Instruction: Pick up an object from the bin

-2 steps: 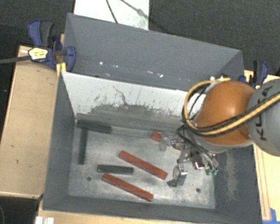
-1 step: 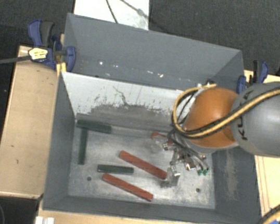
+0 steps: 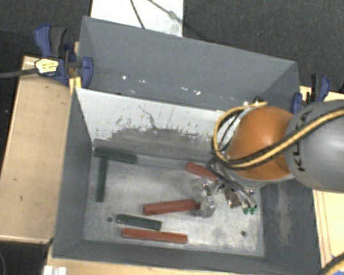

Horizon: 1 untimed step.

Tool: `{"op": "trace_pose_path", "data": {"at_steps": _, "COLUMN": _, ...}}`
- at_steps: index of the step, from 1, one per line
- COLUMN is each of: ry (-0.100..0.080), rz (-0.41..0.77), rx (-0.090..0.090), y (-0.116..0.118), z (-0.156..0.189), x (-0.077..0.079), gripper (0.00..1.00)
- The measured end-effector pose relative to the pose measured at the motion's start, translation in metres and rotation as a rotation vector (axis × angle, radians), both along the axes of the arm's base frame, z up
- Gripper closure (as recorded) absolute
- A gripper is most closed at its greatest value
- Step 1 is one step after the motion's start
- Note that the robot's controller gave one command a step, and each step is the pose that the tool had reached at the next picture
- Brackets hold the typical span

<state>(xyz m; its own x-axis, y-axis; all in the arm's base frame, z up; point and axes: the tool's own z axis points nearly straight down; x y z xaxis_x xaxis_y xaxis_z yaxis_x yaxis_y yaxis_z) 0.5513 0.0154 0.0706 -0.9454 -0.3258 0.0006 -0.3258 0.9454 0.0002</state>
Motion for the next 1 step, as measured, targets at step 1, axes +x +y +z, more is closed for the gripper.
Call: {"op": "trace_pose_path", "data": {"at_steps": 1, "ry": -0.010, "rz": 0.078, "rx": 0.002, "y": 0.0369, "z": 0.1405, "x": -0.0159, "gripper": 1.00}}
